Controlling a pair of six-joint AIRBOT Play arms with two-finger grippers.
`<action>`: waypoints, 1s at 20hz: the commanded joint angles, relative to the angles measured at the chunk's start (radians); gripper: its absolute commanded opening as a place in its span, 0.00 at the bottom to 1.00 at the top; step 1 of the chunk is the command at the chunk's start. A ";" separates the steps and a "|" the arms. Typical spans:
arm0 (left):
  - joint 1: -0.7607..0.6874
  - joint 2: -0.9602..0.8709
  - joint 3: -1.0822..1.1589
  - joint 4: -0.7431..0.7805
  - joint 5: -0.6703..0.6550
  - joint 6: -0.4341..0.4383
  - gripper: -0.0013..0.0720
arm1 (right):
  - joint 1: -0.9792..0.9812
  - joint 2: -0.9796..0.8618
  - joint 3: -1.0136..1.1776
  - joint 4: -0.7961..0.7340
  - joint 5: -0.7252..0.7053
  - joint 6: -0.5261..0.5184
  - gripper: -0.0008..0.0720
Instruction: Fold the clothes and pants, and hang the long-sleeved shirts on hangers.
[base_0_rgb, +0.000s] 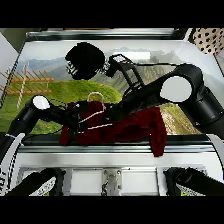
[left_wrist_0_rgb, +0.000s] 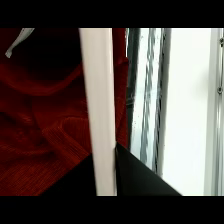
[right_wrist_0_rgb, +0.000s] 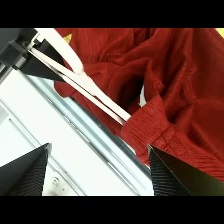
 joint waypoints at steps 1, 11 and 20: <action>0.000 0.000 0.001 0.001 0.001 -0.001 0.04 | -0.002 -0.002 0.003 0.008 0.024 -0.039 0.94; 0.000 0.000 0.001 0.001 -0.002 -0.001 0.04 | -0.003 0.032 0.003 -0.204 0.040 -0.023 0.92; 0.000 0.000 0.001 0.001 -0.002 -0.002 0.04 | -0.172 0.036 0.002 -0.009 0.125 -0.128 0.92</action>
